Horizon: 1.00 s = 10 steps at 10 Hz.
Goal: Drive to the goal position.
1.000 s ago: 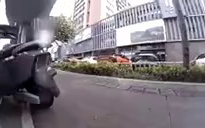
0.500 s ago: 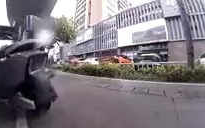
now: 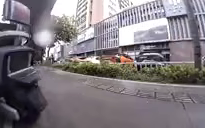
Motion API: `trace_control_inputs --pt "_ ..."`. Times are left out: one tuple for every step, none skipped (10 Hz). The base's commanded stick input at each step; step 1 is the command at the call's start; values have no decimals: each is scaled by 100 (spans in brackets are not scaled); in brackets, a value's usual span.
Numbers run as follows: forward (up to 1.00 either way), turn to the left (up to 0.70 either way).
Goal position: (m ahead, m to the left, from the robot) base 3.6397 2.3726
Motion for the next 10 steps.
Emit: trace_control_inputs --pt "45 2" --pt "45 2" --pt "45 2" --pt "45 2" --pt "45 2" --pt "45 2" --pt "45 5" --pt "45 8" --pt "45 12" --pt "45 27"
